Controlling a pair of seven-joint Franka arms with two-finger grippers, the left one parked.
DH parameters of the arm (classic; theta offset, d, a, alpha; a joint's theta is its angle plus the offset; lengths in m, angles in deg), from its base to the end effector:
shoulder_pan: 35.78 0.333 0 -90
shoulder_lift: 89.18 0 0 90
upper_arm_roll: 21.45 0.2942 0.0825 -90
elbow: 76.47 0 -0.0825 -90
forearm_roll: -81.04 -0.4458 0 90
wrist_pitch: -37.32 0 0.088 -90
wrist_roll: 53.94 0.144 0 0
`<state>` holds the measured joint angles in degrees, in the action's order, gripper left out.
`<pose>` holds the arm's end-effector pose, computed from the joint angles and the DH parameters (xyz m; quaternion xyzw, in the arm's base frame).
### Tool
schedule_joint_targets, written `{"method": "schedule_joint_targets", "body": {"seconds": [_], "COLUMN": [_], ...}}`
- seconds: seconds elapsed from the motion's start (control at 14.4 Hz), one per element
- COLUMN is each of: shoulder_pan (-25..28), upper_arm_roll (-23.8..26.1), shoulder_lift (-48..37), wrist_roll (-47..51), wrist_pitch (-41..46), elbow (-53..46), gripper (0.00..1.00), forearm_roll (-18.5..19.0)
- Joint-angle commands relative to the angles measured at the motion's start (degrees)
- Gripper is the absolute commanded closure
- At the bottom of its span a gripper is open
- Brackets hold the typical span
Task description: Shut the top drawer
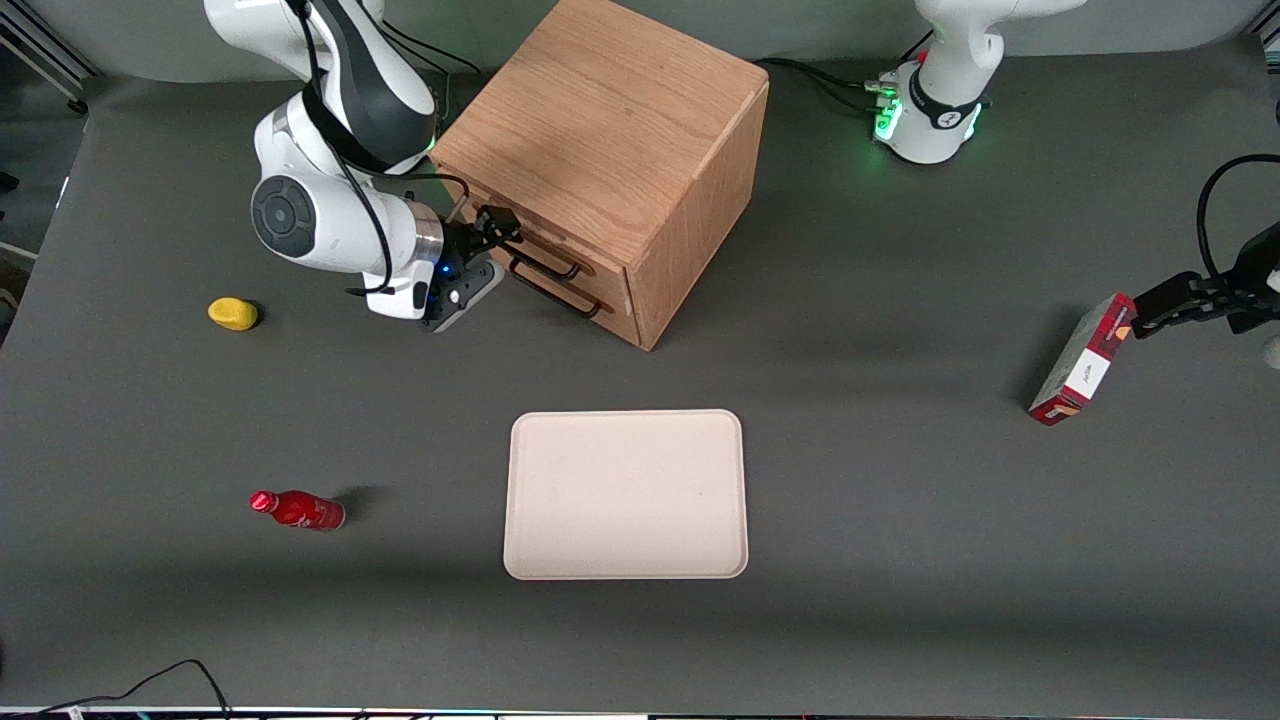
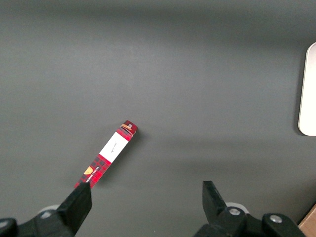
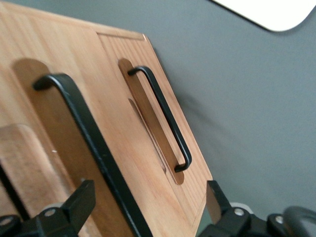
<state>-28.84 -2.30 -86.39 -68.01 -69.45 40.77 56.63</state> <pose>0.5020 0.2975 0.3218 -0.9390 -0.2549 0.1327 0.1890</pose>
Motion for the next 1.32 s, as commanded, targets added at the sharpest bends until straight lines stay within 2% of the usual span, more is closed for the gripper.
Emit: {"method": "schedule_joint_targets", "body": {"seconds": [0.0, 0.14, 0.28, 0.35, 0.49, 0.63, 0.7, 0.9, 1.11, 1.25], "shoulder_pan": [-0.25, -0.43, -0.43, -0.26, -0.08, -0.43, -0.87, -0.78, -0.96, -0.96], "upper_arm_roll": [-0.34, -0.52, -0.95, -1.22, -1.14, -1.4, -2.09, -11.39, -13.87, -15.71], "shoulder_lift": [-0.33, 0.03, -0.06, -1.28, -4.27, -5.51, -5.77, -8.31, -13.06, -14.56], "wrist_roll": [1.06, 0.98, 1.59, 5.51, 19.45, 27.14, 28.3, 29.72, 30.51, 31.29], "wrist_pitch": [4.27, 6.83, 9.29, 10.09, 10.79, 16.05, 18.25, 22.48, 26.86, 26.45], "elbow": [-5.33, -9.29, -14.3, -15.89, -20.01, -25.11, -27.74, -31.19, -29.88, -26.21], "gripper": [0.0, 0.0, 0.0, 0.0, 0.0, 0.0, 0.0, 0.0, 0.0, 0.0], "forearm_roll": [-0.3, 4.34, 7.25, 9.44, 16.2, 21.22, 21.93, 22.03, 22.2, 22.21]}}
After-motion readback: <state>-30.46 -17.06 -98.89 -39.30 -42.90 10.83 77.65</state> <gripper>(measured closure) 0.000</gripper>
